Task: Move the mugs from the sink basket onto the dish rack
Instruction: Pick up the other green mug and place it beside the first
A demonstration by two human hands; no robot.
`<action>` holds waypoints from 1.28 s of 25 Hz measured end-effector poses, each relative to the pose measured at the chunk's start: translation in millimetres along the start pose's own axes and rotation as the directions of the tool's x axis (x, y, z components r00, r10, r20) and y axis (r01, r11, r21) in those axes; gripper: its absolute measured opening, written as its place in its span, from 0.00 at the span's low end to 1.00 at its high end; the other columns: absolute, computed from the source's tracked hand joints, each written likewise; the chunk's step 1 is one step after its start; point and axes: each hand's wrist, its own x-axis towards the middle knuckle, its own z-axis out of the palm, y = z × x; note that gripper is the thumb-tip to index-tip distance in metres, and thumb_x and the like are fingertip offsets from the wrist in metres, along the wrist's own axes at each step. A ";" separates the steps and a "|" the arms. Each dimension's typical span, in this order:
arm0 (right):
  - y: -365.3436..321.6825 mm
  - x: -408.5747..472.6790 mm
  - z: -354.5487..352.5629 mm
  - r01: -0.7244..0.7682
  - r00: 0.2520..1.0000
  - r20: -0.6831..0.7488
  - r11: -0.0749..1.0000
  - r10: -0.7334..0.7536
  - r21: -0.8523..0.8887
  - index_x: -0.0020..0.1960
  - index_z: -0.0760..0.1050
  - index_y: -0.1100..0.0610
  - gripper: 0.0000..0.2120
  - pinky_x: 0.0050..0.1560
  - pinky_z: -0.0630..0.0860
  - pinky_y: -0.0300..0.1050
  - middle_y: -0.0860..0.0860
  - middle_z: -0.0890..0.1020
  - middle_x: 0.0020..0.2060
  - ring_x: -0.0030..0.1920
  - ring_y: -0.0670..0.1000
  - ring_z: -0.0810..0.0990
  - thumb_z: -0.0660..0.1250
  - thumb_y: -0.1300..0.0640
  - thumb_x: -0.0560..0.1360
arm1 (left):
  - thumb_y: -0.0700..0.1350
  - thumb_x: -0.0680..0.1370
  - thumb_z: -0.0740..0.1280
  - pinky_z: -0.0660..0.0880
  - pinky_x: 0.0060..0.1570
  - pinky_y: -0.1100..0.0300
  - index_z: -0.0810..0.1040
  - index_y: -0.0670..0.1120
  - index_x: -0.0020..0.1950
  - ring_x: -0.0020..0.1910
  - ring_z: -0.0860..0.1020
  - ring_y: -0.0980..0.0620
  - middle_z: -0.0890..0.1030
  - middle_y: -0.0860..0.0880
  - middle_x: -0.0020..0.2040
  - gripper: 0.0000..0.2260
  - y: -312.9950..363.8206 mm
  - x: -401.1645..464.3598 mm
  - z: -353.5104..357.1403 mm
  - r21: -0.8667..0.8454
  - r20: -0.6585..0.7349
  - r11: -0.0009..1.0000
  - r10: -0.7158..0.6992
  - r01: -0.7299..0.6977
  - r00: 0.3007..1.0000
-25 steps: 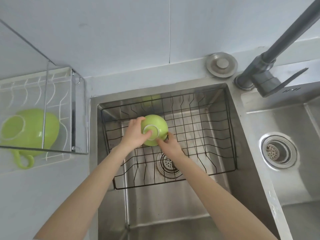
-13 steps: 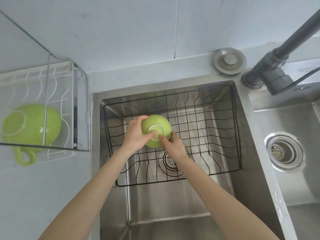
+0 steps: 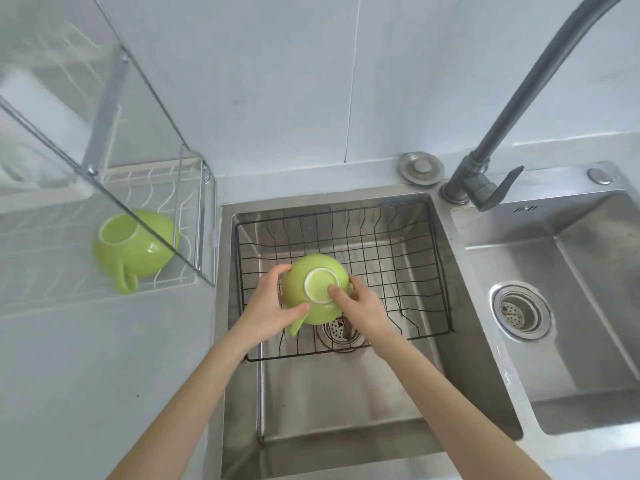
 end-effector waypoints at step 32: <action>-118.8 -120.2 259.0 0.359 0.933 0.098 0.868 -0.347 -0.342 0.73 0.50 0.55 0.42 0.50 0.63 0.37 0.56 0.69 0.67 0.67 0.54 0.67 0.71 0.50 0.69 | 0.43 0.68 0.73 0.67 0.39 0.75 0.55 0.47 0.72 0.41 0.75 0.54 0.64 0.49 0.64 0.39 -137.4 -156.4 -223.0 0.163 -0.273 0.963 0.254 -0.215 0.928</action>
